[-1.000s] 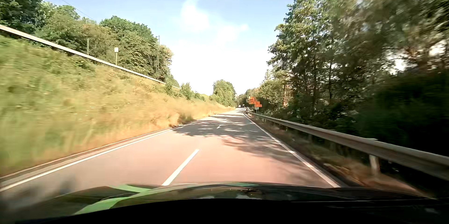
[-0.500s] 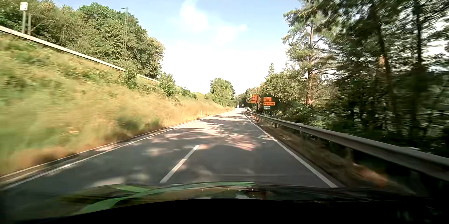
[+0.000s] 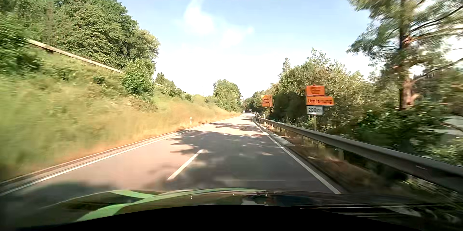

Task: Follow the waypoints while adhering to traffic rules and regulations

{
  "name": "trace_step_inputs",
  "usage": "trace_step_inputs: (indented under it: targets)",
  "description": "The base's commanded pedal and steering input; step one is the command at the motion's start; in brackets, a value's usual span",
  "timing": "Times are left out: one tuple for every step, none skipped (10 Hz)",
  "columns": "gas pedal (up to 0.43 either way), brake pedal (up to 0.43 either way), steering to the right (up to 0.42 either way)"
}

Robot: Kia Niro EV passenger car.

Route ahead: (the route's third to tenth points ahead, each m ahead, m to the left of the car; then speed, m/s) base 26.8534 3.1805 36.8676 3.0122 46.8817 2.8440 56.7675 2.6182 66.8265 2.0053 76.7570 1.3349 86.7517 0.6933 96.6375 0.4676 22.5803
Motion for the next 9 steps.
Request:
trace_step_inputs:
  targets:
    - [0.209, 0.0, 0.0]
    - [0.209, 0.0, 0.0]
    - [0.209, 0.0, 0.0]
    - [0.22, 0.0, 0.0]
    - [0.24, 0.0, 0.001]
    - [0.26, 0.0, 0.001]
    - [0.26, 0.0, 0.001]
    - [0.26, 0.0, 0.002]
    - [0.26, 0.0, 0.004]
